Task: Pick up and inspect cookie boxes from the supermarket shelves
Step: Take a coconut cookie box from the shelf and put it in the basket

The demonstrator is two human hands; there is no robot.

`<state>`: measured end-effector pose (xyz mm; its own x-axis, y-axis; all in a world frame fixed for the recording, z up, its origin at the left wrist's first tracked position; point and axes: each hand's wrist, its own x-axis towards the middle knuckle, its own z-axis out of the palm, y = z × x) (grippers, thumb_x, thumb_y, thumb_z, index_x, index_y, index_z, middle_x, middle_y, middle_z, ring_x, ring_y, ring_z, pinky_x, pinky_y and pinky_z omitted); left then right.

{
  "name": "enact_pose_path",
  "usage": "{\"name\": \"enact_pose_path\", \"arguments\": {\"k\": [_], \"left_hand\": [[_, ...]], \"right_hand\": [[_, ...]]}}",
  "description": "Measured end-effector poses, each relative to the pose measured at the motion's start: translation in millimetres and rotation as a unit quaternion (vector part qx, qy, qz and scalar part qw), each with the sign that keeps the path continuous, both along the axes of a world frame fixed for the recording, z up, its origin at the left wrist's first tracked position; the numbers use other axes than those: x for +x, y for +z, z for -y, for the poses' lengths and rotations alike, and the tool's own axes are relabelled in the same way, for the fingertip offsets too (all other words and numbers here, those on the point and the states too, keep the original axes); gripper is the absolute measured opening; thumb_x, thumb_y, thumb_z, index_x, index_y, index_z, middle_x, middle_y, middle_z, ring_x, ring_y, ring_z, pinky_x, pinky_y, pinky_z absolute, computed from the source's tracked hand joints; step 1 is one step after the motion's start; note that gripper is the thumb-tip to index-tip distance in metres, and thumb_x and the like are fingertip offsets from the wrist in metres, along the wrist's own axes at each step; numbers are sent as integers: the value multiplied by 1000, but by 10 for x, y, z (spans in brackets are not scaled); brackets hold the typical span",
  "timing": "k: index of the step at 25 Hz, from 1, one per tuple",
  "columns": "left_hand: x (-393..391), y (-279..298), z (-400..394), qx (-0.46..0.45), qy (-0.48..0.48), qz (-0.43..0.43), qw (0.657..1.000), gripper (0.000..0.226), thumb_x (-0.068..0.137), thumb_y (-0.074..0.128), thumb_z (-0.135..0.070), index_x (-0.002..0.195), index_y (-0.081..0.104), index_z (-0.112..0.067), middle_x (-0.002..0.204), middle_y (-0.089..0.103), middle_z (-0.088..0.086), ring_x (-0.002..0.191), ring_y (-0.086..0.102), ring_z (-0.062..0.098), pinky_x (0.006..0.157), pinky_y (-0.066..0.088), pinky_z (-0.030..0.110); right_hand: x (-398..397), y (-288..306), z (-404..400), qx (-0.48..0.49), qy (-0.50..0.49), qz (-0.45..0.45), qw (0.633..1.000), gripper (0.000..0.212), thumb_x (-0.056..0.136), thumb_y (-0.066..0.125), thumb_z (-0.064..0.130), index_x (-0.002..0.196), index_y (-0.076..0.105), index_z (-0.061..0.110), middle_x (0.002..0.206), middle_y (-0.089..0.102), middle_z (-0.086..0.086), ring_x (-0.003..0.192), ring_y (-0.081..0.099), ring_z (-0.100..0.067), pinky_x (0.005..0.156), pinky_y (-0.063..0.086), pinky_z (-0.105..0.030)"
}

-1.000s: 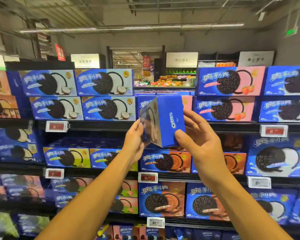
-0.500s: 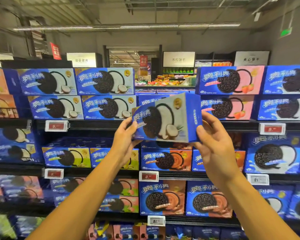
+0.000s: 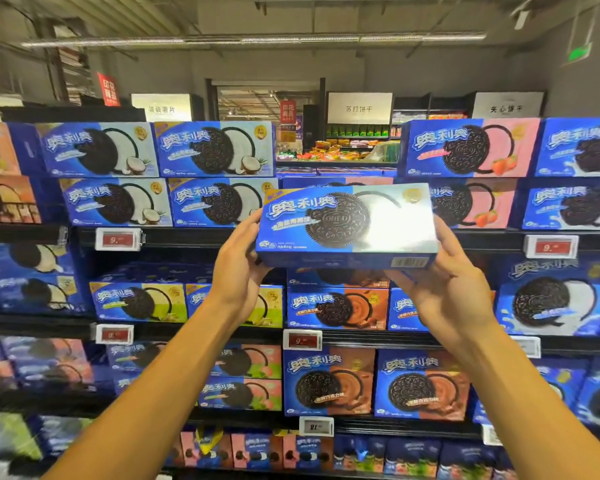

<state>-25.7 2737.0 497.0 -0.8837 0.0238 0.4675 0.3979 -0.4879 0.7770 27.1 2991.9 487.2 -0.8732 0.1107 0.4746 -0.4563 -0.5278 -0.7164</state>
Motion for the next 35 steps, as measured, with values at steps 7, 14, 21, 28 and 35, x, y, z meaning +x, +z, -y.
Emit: {"name": "enact_pose_path", "arguments": {"k": [7, 14, 21, 28, 35], "left_hand": [[31, 54, -9, -7, -23, 52, 998, 32, 102, 47, -29, 96, 79, -24, 108, 75, 3, 91, 72, 17, 69, 59, 31], [34, 106, -66, 3, -19, 78, 997, 42, 101, 51, -30, 73, 79, -19, 87, 77, 4, 78, 75, 18, 61, 59, 29], [14, 85, 36, -42, -60, 52, 996, 26, 100, 51, -25, 112, 74, -22, 105, 75, -1, 95, 71, 17, 73, 58, 37], [8, -110, 3, -56, -62, -9, 996, 38, 86, 61, -25, 123, 60, -31, 131, 63, -2, 104, 68, 13, 69, 57, 28], [-51, -168, 54, -80, -31, -53, 995, 57, 82, 62, -3, 134, 49, -24, 125, 67, -1, 112, 65, 17, 87, 56, 29]], "right_hand": [[23, 97, 22, -48, -24, 99, 994, 27, 98, 60, 21, 121, 72, 12, 122, 71, -17, 110, 70, -30, 79, 61, -36], [82, 171, 18, -58, -29, 137, 988, 29, 96, 64, 22, 120, 69, 5, 115, 73, -20, 110, 70, -34, 78, 62, -36], [47, 129, -90, -41, -21, 147, 988, 29, 98, 59, 26, 120, 71, 12, 115, 74, -14, 101, 73, -27, 73, 62, -38], [-30, -67, -82, 97, -138, 71, 983, 30, 103, 51, 22, 130, 62, 27, 110, 73, 5, 92, 69, -12, 72, 54, -29], [-65, -150, -165, 174, -219, 24, 960, 41, 101, 55, 10, 139, 57, 26, 112, 74, 15, 99, 69, -5, 75, 54, -18]]}}
